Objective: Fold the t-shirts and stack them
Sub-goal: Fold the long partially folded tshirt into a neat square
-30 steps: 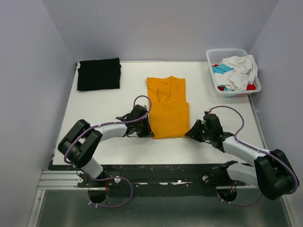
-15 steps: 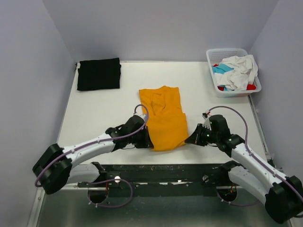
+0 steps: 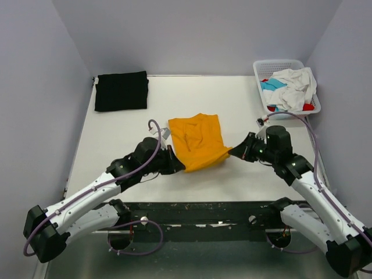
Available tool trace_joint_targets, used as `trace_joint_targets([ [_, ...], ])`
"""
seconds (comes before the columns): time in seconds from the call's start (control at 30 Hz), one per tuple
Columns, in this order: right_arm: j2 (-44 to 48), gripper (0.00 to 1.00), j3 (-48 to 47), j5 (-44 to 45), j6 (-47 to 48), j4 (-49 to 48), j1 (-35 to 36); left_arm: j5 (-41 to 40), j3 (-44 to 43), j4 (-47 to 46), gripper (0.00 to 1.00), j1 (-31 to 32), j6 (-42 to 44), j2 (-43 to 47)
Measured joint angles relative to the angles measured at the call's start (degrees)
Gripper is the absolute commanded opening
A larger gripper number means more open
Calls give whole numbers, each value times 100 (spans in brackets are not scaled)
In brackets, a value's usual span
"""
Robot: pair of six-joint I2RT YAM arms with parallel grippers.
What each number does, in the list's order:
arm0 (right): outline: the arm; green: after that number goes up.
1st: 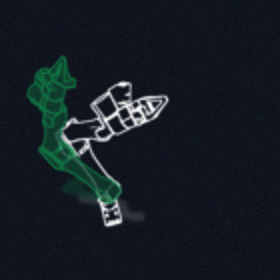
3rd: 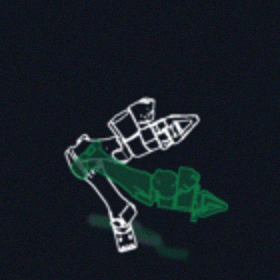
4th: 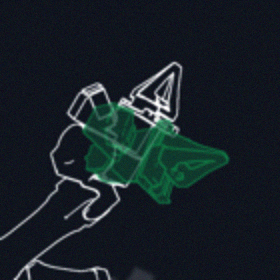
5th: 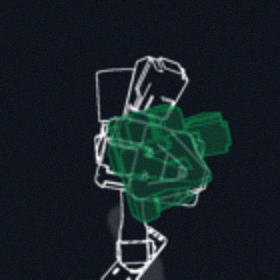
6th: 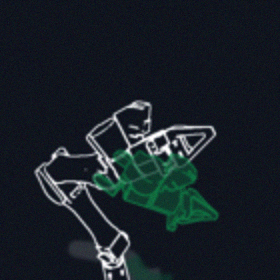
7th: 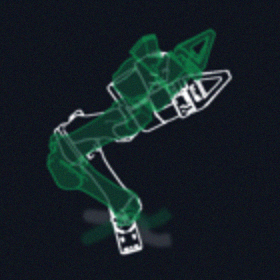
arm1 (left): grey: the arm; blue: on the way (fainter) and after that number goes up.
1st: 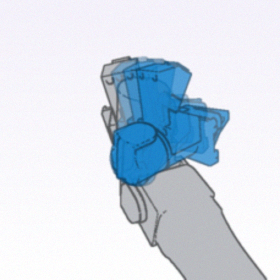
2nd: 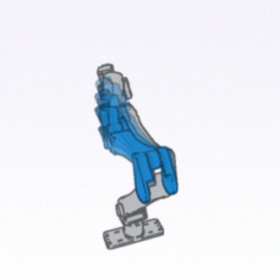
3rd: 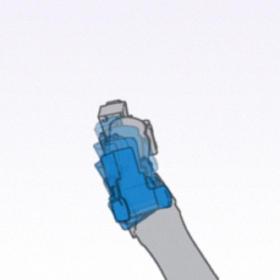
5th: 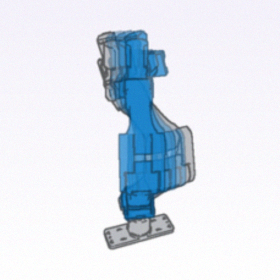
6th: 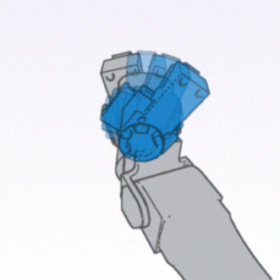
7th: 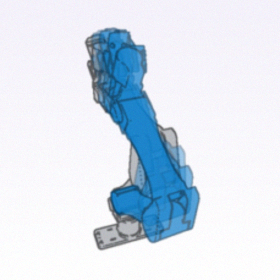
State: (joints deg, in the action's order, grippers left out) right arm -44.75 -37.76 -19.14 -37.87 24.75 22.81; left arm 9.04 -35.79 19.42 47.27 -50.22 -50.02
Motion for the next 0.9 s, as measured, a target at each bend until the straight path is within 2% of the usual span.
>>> trace_joint_targets([
  [0.3,-1746,1,-1099,656,-114,-693,4,-33,-811,-125,0,-1346,114,-645],
  [0.4,-2326,1,-1593,848,-50,-802,7,138,-1182,-155,0,-1742,210,-1141],
  [0.6,-3532,1,-2767,1106,236,-835,-107,391,-2037,-144,0,-2256,400,-1923],
  [0.9,-4843,1,-3571,944,297,-1106,-466,730,-3023,-127,0,-2771,656,-3134],
])
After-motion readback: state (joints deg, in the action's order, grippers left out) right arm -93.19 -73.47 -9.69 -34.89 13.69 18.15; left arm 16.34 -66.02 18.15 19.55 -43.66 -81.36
